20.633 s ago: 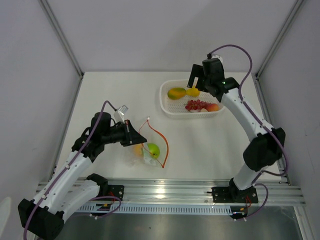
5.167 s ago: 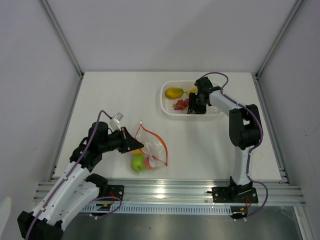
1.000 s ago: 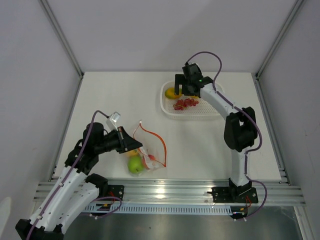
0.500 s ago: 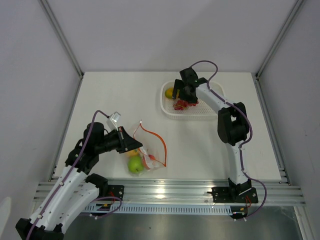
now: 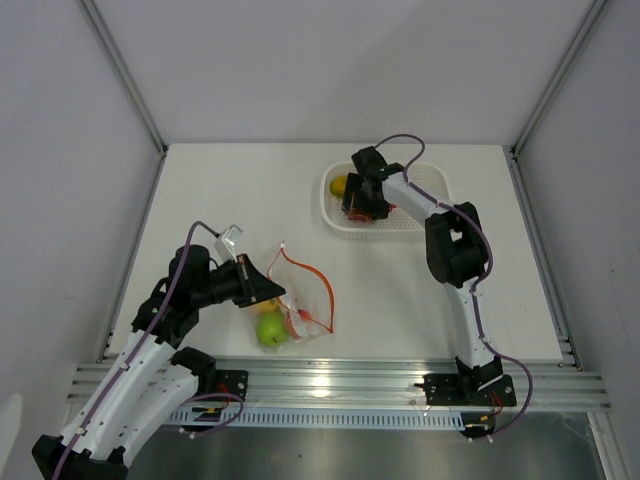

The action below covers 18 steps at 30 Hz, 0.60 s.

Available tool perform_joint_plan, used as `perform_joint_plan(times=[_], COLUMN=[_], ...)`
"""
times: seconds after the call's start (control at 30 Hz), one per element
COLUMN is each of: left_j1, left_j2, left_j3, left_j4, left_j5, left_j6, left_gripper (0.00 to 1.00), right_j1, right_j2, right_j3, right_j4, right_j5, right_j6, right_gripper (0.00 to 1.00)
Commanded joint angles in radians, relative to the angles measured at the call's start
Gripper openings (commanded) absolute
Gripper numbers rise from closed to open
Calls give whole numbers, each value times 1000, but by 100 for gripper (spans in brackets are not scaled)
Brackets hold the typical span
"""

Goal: Place the food in the zip-top bag and seal the zipper
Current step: Pick up the fake fruit from the bin.

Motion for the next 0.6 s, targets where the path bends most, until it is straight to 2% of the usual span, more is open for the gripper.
perform_joint_plan(times=[0.0, 0.2, 0.3, 0.4, 0.43, 0.57], left_j1=[11, 11, 11, 11, 11, 11], left_j2=[-4, 2, 7, 10, 8, 4], left_j3=[2, -2, -2, -7, -5, -7], left_j4=[3, 9, 15, 18, 18, 18], left_j5=[-2, -1, 2, 4, 2, 4], left_j6=[18, 16, 13, 10, 10, 7], left_gripper=[1, 1, 1, 1, 1, 1], right_j1=[12, 16, 13, 6, 4, -8], right_j2=[26, 52, 54, 51, 49, 28], right_j3=[24, 51, 50, 47, 45, 31], right_j4=[-21, -54, -51, -50, -48, -41], right_j5=[49, 129, 144, 135, 130, 124], right_j6=[10, -24, -46, -59, -61, -63], right_gripper=[80, 73, 65, 48, 39, 23])
